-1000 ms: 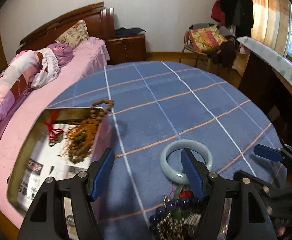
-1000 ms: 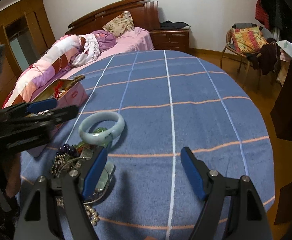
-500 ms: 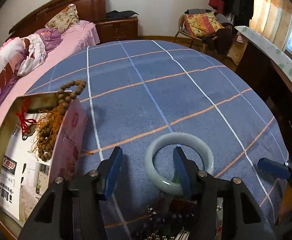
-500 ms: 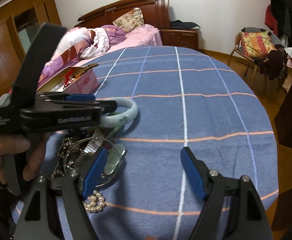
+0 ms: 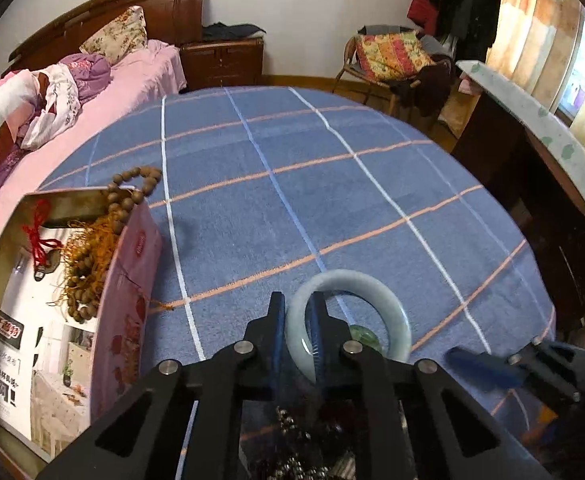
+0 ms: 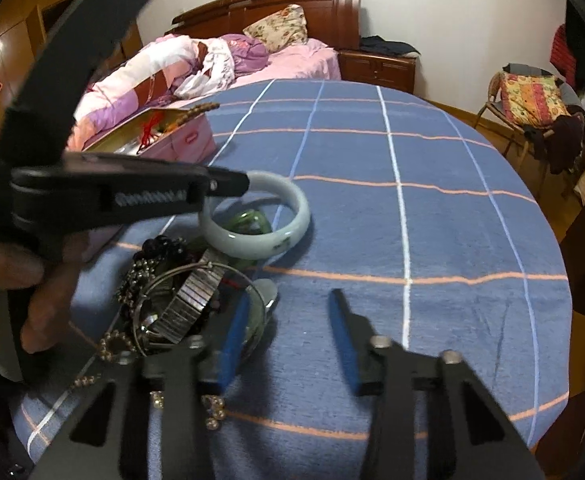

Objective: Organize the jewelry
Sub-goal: 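Grasp the white jade bangle with the left tool while the right tool grasps the silver bracelet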

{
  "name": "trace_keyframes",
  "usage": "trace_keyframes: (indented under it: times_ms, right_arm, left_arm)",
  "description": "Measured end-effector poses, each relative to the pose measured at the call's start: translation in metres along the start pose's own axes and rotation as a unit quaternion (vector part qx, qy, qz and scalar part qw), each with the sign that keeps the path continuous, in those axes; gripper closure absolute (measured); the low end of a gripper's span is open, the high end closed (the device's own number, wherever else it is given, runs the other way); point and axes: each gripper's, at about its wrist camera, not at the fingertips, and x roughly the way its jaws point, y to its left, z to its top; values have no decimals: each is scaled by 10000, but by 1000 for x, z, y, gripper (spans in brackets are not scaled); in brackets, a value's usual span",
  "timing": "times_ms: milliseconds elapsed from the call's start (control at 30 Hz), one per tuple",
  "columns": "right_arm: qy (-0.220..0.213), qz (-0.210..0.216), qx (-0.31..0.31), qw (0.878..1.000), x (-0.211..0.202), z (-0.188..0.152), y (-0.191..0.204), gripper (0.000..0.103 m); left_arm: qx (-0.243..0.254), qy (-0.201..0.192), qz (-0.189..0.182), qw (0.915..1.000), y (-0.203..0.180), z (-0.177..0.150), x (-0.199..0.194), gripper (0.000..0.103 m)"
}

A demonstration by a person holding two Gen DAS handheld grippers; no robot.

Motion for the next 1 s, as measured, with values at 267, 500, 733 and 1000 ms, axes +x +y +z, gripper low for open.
trace_keyframes:
  times_ms: [267, 500, 733, 1000]
  right_arm:
    - [5, 177, -218, 9996, -2, -3, 11, 94]
    - [-213, 216, -147, 9994, -11, 0, 11, 96]
    - [-379, 258, -132, 9989, -20, 3, 13, 95]
    - [-622, 292, -76, 9976, -34, 9, 13, 96]
  left_arm:
    - [93, -397, 109, 9991, -6, -3, -23, 92]
    - [150, -763, 139, 9969, -10, -4, -45, 92]
    - [91, -1000, 225, 9947, -4, -4, -60, 92]
    - [-55, -1136, 271, 9931, 8, -7, -72, 92]
